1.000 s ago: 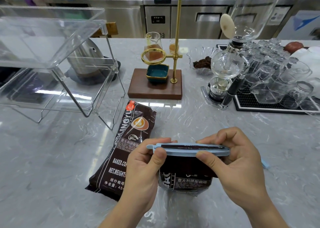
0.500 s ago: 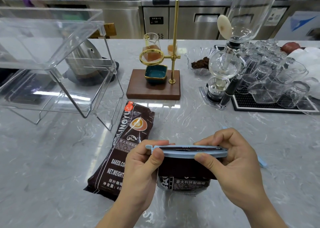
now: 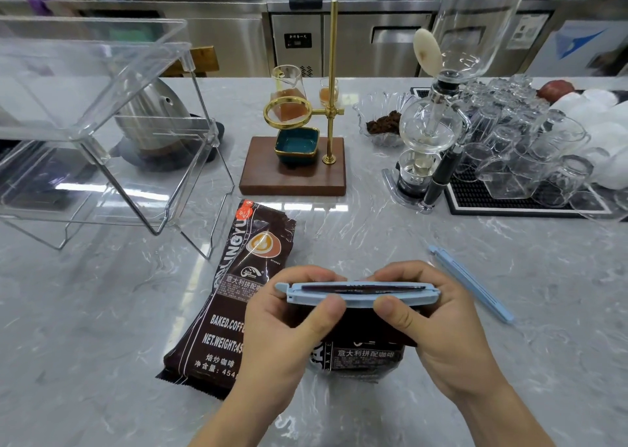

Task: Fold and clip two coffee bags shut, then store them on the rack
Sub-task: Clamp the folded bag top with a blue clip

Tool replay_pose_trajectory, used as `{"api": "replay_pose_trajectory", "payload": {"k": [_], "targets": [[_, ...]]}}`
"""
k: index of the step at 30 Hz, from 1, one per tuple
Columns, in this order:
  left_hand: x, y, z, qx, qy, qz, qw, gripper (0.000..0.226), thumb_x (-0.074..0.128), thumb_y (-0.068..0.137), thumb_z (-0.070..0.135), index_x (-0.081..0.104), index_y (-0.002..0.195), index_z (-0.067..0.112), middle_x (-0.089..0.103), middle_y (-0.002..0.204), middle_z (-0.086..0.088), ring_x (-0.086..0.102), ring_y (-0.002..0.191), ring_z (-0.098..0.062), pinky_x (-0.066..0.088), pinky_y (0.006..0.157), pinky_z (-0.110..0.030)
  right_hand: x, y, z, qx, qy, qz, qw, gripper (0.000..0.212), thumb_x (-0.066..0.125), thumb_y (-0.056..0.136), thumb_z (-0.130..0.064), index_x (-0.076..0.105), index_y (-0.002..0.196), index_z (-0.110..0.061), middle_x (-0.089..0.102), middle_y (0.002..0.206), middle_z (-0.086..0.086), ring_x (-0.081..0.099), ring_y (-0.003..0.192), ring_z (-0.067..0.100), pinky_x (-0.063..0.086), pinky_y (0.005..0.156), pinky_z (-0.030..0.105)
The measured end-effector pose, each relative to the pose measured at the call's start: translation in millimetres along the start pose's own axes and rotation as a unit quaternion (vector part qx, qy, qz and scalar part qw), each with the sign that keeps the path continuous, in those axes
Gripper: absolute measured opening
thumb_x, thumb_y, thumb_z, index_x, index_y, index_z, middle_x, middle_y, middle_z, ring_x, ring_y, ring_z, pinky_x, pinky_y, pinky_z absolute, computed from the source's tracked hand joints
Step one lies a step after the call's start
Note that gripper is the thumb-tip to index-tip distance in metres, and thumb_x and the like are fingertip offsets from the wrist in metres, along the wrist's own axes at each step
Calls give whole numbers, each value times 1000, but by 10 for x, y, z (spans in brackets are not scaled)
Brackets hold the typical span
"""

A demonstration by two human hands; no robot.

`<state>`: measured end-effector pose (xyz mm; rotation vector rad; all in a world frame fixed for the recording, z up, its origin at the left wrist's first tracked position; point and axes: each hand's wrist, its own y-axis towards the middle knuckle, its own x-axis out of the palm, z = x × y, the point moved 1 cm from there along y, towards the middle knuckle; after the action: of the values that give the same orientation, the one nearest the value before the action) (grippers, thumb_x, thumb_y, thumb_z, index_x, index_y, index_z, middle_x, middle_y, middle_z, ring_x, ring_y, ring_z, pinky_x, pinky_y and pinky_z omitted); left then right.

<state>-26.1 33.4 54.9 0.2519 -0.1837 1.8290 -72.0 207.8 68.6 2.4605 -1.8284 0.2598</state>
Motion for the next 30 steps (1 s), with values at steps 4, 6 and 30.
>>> {"api": "replay_pose_trajectory", "payload": {"k": [4, 6, 30], "targets": [[38, 27, -23, -5, -15, 10, 1000, 39, 96, 56, 41, 77, 85, 22, 80, 86, -7, 77, 79, -17, 59, 69, -22, 35, 16, 14, -5, 23, -6, 1000, 42, 92, 61, -43, 76, 89, -16, 80, 93, 13, 77, 85, 29, 61, 72, 32], [52, 40, -22, -7, -34, 0, 999, 41, 98, 52, 39, 76, 82, 22, 81, 87, -9, 78, 79, -19, 59, 69, -23, 50, 19, 15, -11, 24, 1, 1000, 41, 92, 60, -42, 76, 88, -17, 80, 91, 12, 77, 83, 27, 61, 71, 30], [42, 31, -278, 61, 40, 14, 997, 21, 83, 67, 31, 76, 87, 30, 80, 83, 5, 75, 78, -4, 56, 69, -14, 97, -27, 251, -73, -43, 59, 995, 39, 85, 65, -53, 74, 97, -34, 79, 91, -5, 75, 85, 8, 56, 72, 14]]}}
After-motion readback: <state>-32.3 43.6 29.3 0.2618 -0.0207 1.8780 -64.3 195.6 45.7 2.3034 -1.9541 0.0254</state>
